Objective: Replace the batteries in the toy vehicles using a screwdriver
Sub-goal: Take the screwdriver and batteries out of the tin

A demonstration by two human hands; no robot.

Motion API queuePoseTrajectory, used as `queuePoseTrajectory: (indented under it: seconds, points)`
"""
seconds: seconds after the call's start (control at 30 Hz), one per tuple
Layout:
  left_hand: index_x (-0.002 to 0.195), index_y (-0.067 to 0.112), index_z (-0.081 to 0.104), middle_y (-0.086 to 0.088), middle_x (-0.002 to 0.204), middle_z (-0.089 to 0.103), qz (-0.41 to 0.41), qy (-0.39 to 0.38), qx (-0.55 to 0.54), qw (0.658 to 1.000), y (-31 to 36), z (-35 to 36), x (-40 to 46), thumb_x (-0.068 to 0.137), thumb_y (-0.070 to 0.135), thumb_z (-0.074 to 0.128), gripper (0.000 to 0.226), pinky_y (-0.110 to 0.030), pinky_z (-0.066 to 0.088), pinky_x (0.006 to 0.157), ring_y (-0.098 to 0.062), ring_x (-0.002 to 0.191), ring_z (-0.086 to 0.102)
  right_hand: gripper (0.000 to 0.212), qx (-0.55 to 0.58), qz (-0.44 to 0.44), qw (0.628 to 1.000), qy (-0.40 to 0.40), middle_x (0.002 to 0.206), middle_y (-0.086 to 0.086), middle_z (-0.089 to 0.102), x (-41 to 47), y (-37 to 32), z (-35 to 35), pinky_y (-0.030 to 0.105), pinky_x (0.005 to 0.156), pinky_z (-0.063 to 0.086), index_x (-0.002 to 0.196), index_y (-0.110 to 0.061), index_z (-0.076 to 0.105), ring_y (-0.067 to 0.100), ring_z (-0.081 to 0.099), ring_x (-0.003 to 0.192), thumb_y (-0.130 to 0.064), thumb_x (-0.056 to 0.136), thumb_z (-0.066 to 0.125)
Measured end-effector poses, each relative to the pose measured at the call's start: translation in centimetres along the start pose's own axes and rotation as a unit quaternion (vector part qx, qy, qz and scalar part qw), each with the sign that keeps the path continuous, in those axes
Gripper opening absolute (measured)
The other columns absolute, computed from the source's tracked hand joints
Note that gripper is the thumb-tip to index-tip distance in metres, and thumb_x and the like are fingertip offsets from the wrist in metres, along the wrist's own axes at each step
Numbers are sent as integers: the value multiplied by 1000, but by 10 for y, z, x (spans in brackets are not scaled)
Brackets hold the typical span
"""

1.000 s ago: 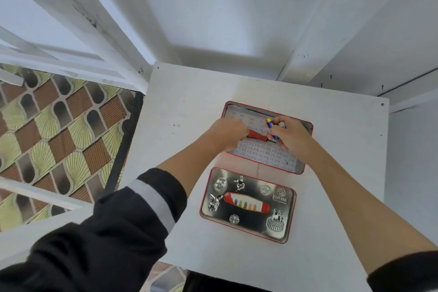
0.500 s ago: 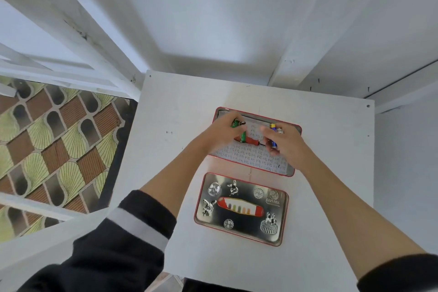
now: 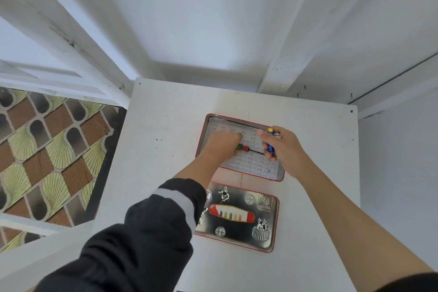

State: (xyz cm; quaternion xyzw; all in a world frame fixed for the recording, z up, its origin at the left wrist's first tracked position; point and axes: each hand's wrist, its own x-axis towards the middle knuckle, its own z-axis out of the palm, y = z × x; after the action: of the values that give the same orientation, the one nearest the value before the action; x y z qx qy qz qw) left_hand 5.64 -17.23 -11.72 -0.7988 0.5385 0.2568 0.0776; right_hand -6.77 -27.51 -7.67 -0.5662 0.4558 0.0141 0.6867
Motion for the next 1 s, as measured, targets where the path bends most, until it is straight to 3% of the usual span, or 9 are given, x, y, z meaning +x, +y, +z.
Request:
queuePoseTrajectory:
  seconds: [0.1,0.2,0.27,0.4,0.5,0.63,0.8,0.9,1.0]
  points:
    - [115,8,53,-6,98,61,-11,4,-21,1000,2,-1,-5,100,13,45,17,-29,40,64,-23,86,58,19,14,2,1000,4,61,3,50,-3,0,-1,21,39,31,82,-12,54,11,37,41,-27,89,60]
    - [112,11,58,-6,100,60,-37,29,-117,992,-4,-19,-14,99,14,49,16,-23,36,61,-19,84,50,22,13,6,1000,5,61,2,51,-10,-6,1,21,38,28,80,-10,51,10,35,40,-28,91,58]
    - [113,14,61,-6,107,63,-56,58,-173,982,-8,-36,-24,99,19,53,17,-27,38,67,-20,89,54,23,8,4,1000,11,63,3,51,-18,-18,5,21,39,28,80,-10,49,10,35,42,-28,91,58]
    - [115,17,65,-5,106,67,-85,91,-237,963,-15,-80,-55,99,22,53,21,-29,42,71,-24,94,59,24,26,-13,999,26,68,3,44,-43,-62,17,21,42,28,85,-10,47,10,34,44,-31,93,55]
    - [106,9,68,-9,96,66,-105,140,-305,936,-22,-124,-85,99,23,52,22,-32,44,73,-28,88,58,16,65,-29,997,28,75,4,36,-62,-108,24,19,37,25,88,-11,46,11,31,45,-24,95,53]
    - [88,-7,64,-13,74,55,-79,199,-433,875,-30,-190,-128,94,14,52,25,-30,32,64,-25,69,46,14,92,-61,994,16,72,5,34,-96,-172,40,19,38,21,81,-13,44,12,32,45,-10,94,51]
    - [93,-7,67,-11,70,58,-44,264,-474,839,-50,-257,-178,95,11,52,23,-26,36,61,-21,63,46,7,62,-165,984,8,75,6,37,-147,-229,83,19,37,26,97,-7,50,13,34,50,-13,94,52]
    - [98,-1,68,-1,63,54,-19,287,-496,819,-71,-283,-211,97,11,52,20,-18,31,47,-10,49,39,23,56,-215,975,26,76,9,37,-175,-253,118,19,38,27,102,9,51,13,32,50,-13,94,52]
    - [99,0,67,0,62,51,14,303,-508,806,-95,-304,-248,97,10,52,18,-21,29,48,-11,49,37,33,51,-244,967,54,76,9,39,-204,-270,154,20,39,28,113,14,47,13,33,50,-13,94,52]
